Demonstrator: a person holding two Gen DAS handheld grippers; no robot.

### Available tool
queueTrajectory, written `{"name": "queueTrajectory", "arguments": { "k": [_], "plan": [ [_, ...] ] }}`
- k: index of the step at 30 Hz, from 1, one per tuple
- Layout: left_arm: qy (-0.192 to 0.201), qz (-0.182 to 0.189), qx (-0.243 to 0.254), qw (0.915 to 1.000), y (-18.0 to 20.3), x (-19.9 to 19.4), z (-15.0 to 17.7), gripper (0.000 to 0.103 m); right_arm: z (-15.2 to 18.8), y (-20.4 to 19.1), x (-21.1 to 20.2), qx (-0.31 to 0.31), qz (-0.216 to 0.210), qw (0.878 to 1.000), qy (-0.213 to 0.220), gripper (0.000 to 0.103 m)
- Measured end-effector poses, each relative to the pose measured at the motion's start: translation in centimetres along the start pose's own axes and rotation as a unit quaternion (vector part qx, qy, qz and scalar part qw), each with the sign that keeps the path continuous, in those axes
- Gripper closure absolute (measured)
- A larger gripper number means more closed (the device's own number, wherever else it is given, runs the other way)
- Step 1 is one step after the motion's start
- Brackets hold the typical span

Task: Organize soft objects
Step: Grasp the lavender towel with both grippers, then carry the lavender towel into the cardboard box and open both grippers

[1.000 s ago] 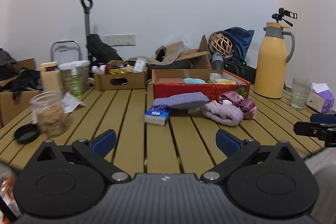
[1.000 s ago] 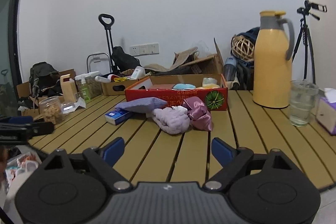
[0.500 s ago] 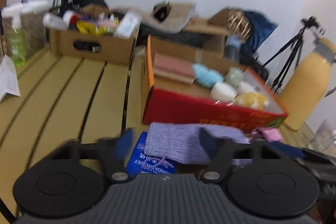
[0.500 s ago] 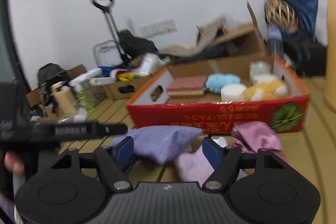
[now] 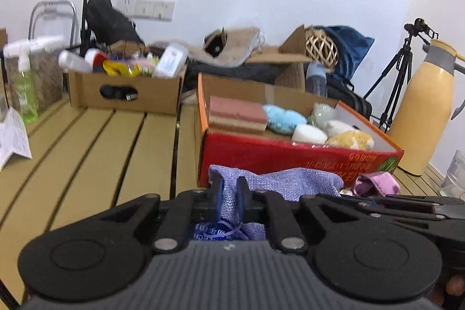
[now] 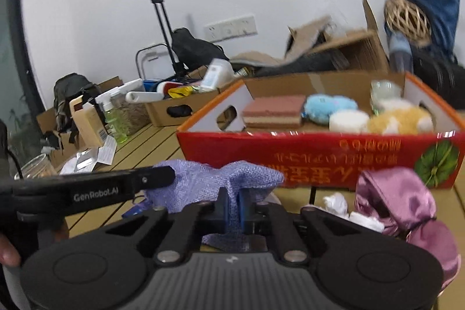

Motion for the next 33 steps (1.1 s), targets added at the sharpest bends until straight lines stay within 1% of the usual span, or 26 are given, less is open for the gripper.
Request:
{"name": "queueTrajectory", "arguments": {
  "k": [3, 6, 9, 12, 14, 16, 17, 19, 20, 21, 23, 25, 26, 27, 28, 30, 31, 32, 33],
  "plan": [
    [0.031, 0.000, 0.012, 0.9995, 0.6, -1.5, -0.1, 0.092, -0.4, 0.1, -1.1, 0.004, -0.003, 1.000, 0.014, 0.097],
    [0.048, 0.010, 0.013, 0.9987, 1.2, -3.0, -0.3, 0.093, -0.7, 0.0, -2.7, 0.003, -0.003, 1.000, 0.029, 0.097],
    [0.078, 0.024, 0.029, 0.9962, 2.4, -4.6, -1.3, 0.093, -1.5, -0.3, -4.9, 0.000, -0.009, 0.999, 0.050, 0.097],
    [0.081, 0.064, -0.005, 0.9946, 2.6, -5.0, -4.4, 0.093, -4.3, 0.1, -6.2, 0.003, -0.014, 0.997, 0.076, 0.097],
    [0.084, 0.075, -0.009, 0.9936, 2.6, -4.4, -6.9, 0.093, -6.8, 0.6, -6.3, 0.004, -0.016, 0.996, 0.086, 0.098],
    [0.089, 0.082, -0.005, 0.9926, 2.7, -3.1, -9.5, 0.093, -9.4, 1.3, -5.2, 0.005, -0.025, 0.996, 0.086, 0.098],
    [0.086, 0.086, -0.007, 0.9925, 2.7, -2.0, -10.7, 0.093, -10.6, 1.7, -4.4, 0.007, -0.027, 0.996, 0.082, 0.097],
    [0.075, 0.081, -0.007, 0.9938, 2.5, 0.4, -11.9, 0.093, -12.4, 2.9, -2.0, 0.012, -0.024, 0.998, 0.065, 0.098],
    [0.074, 0.068, -0.001, 0.9950, 2.4, 2.0, -12.2, 0.093, -13.0, 3.4, -0.6, 0.011, -0.019, 0.998, 0.057, 0.097],
    [0.070, 0.055, -0.001, 0.9960, 2.0, 3.5, -12.0, 0.093, -13.3, 3.9, 0.9, 0.003, -0.015, 0.999, 0.044, 0.097],
    [0.039, 0.046, -0.011, 0.9981, 1.2, 6.7, -10.9, 0.093, -12.9, 5.1, 3.9, 0.011, 0.004, 1.000, 0.022, 0.097],
    [0.018, 0.036, -0.011, 0.9991, 0.8, 8.7, -9.4, 0.093, -11.8, 5.7, 6.8, 0.016, 0.002, 1.000, -0.013, 0.096],
    [0.012, 0.033, -0.009, 0.9993, 0.6, 9.4, -8.8, 0.090, -11.1, 5.9, 8.0, 0.017, 0.003, 0.999, -0.031, 0.091],
    [0.009, 0.029, -0.007, 0.9995, 0.3, 9.8, -8.1, 0.083, -10.2, 5.8, 9.2, 0.008, 0.003, 0.999, -0.052, 0.087],
    [0.008, 0.028, -0.005, 0.9996, 0.0, 9.9, -7.6, 0.080, -9.5, 5.7, 9.9, 0.002, 0.002, 0.998, -0.064, 0.083],
    [0.011, 0.023, -0.008, 0.9996, -0.6, 9.5, -6.9, 0.066, -8.4, 5.8, 10.6, 0.005, -0.005, 0.997, -0.072, 0.076],
    [0.014, 0.021, -0.009, 0.9996, -0.9, 9.3, -6.9, 0.064, -7.9, 5.8, 10.6, 0.010, -0.004, 0.997, -0.072, 0.067],
    [0.015, 0.019, -0.009, 0.9997, -1.1, 8.9, -7.1, 0.062, -7.9, 6.0, 10.5, 0.015, -0.001, 0.997, -0.073, 0.062],
    [0.017, 0.015, -0.006, 0.9997, -1.3, 8.4, -7.3, 0.059, -8.0, 6.2, 10.3, 0.019, 0.004, 0.997, -0.073, 0.060]
  ]
}}
Point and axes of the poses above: each gripper's, at about its wrist camera, not at the fingertips, and x roughly the way its jaws point, y to its right, z to its underside, the point moved 3 cm from there along x, roughly the way its jaws point, and after that the axes turned 7 degrees about y, right-handed, at the moved point
